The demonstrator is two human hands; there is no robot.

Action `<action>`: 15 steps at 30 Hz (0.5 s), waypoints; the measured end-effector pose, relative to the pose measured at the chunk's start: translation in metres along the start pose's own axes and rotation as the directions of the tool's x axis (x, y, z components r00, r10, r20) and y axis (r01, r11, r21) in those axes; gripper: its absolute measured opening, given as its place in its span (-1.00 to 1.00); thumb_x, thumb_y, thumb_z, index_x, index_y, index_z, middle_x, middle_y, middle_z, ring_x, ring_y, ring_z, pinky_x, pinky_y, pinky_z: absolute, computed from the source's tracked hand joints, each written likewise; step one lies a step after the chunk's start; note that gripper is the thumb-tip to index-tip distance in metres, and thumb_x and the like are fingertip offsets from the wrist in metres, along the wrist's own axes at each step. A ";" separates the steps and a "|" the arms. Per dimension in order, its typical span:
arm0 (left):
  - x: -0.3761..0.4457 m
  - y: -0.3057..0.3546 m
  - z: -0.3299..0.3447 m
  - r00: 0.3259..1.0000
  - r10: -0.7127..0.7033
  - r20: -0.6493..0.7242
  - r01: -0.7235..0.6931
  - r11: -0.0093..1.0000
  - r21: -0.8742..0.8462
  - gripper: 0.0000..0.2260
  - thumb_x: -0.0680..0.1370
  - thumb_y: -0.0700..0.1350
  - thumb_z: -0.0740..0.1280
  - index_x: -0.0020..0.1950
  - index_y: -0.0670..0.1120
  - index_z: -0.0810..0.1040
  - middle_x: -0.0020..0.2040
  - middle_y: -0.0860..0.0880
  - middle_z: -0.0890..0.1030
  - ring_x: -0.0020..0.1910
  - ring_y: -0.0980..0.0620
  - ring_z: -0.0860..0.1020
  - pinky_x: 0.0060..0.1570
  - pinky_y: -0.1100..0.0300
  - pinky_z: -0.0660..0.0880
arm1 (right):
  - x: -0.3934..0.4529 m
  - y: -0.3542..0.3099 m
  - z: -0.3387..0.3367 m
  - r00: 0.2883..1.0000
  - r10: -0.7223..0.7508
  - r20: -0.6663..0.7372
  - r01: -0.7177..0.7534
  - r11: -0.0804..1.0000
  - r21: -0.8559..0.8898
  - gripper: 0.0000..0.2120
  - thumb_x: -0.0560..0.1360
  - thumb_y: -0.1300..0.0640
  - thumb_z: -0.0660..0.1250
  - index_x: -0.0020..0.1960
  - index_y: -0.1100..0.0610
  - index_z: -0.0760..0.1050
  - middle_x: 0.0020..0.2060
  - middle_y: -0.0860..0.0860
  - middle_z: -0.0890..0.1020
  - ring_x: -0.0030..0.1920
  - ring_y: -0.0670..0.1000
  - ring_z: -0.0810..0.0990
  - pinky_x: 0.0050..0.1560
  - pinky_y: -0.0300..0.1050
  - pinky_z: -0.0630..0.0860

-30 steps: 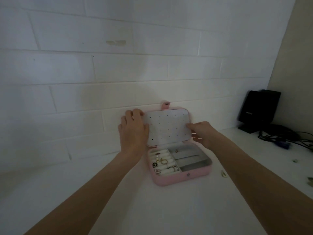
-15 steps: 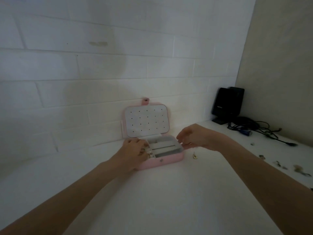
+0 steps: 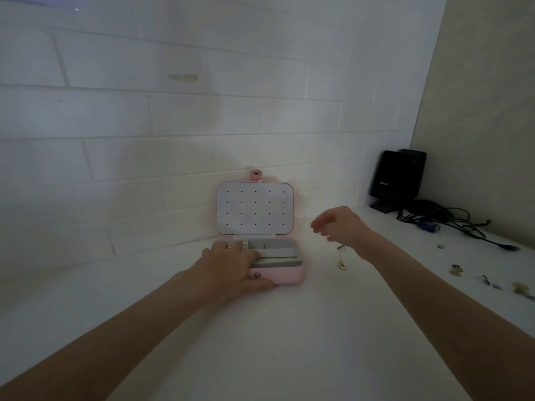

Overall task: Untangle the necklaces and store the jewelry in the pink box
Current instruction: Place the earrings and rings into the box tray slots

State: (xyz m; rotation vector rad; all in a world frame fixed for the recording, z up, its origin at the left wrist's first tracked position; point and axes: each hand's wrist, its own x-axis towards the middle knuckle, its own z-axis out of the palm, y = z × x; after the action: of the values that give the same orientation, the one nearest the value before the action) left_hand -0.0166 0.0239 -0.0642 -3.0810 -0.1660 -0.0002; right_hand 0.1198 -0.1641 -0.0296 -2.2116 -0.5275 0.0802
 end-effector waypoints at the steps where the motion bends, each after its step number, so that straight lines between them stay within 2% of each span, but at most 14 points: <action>1: -0.002 0.001 0.000 1.000 -0.008 0.005 0.008 1.000 0.002 -0.32 0.39 0.47 0.06 0.39 0.13 0.28 0.33 -0.05 0.35 0.32 -0.15 0.28 0.19 -0.04 0.34 | 0.001 0.002 0.000 1.000 -0.009 0.021 0.013 0.979 -0.205 -0.78 0.52 0.33 0.19 -0.02 0.20 0.61 -0.05 0.08 0.62 -0.05 0.05 0.56 -0.10 -0.16 0.48; 2: -0.005 0.003 0.001 1.000 -0.010 -0.009 0.010 1.000 0.024 -0.27 0.35 0.51 -0.03 0.38 0.12 0.29 0.32 -0.06 0.35 0.30 -0.15 0.29 0.19 -0.03 0.35 | 0.000 0.005 0.001 0.998 -0.008 0.057 0.028 0.932 -0.361 -0.80 0.52 0.27 0.23 0.04 0.22 0.60 0.00 0.09 0.62 0.01 0.06 0.57 -0.09 -0.18 0.45; 3: -0.009 0.008 0.003 0.999 -0.003 -0.038 0.005 0.999 0.053 -0.20 0.28 0.51 -0.15 0.37 0.12 0.29 0.33 -0.07 0.34 0.30 -0.15 0.29 0.18 -0.03 0.35 | -0.003 0.008 0.003 0.996 -0.013 0.092 0.053 0.894 -0.445 -0.80 0.51 0.23 0.27 0.08 0.24 0.58 0.04 0.10 0.62 0.05 0.07 0.57 -0.07 -0.19 0.43; 5: -0.019 0.020 0.008 0.996 0.018 -0.091 -0.008 0.995 0.102 -0.16 0.25 0.46 -0.28 0.38 0.13 0.29 0.38 -0.10 0.30 0.32 -0.18 0.26 0.19 -0.04 0.33 | -0.009 0.010 0.007 0.988 -0.088 0.123 0.134 0.891 -0.434 -0.80 0.50 0.17 0.32 0.08 0.22 0.59 0.06 0.09 0.63 0.06 0.04 0.56 -0.07 -0.26 0.38; 7: -0.025 0.034 0.010 0.995 0.022 -0.096 -0.011 0.994 0.112 -0.33 0.43 0.43 -0.14 0.40 0.13 0.26 0.41 -0.11 0.27 0.35 -0.17 0.23 0.23 -0.06 0.31 | -0.019 0.004 0.009 0.964 -0.251 0.088 0.266 0.903 -0.336 -0.84 0.49 0.18 0.34 0.03 0.19 0.61 0.01 0.07 0.64 -0.06 -0.05 0.54 -0.15 -0.37 0.35; 9: -0.030 0.048 0.009 0.996 0.022 -0.090 -0.013 0.994 0.107 -0.45 0.51 0.36 -0.02 0.41 0.12 0.25 0.41 -0.10 0.26 0.36 -0.16 0.23 0.24 -0.07 0.30 | -0.025 -0.004 0.010 0.928 -0.345 0.144 0.373 0.883 -0.286 -0.89 0.47 0.21 0.37 -0.03 0.17 0.63 -0.04 0.06 0.66 -0.14 -0.11 0.51 -0.22 -0.49 0.36; 12: -0.034 0.064 0.005 0.998 0.011 -0.056 -0.006 0.996 0.085 -0.46 0.52 0.34 -0.01 0.41 0.10 0.28 0.43 -0.14 0.24 0.37 -0.19 0.22 0.25 -0.10 0.28 | -0.034 -0.014 0.016 0.878 -0.294 0.378 0.451 0.771 -0.449 -0.86 0.45 0.20 0.38 -0.01 0.15 0.63 -0.07 0.00 0.62 -0.13 -0.13 0.47 -0.17 -0.48 0.35; 15: -0.032 0.074 -0.004 0.999 -0.019 0.038 0.018 1.000 0.018 -0.49 0.52 0.35 -0.03 0.37 0.16 0.34 0.39 -0.14 0.30 0.37 -0.20 0.23 0.27 -0.11 0.24 | -0.035 -0.017 0.017 0.891 -0.196 0.409 0.426 0.673 -0.605 -0.87 0.45 0.20 0.37 0.00 0.12 0.57 -0.10 -0.02 0.49 -0.08 -0.04 0.45 -0.07 -0.26 0.38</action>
State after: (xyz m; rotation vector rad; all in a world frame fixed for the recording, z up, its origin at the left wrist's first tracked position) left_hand -0.0405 -0.0527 -0.0648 -3.0631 -0.1949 0.0589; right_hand 0.0787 -0.1563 -0.0316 -2.8002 -1.2946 0.0543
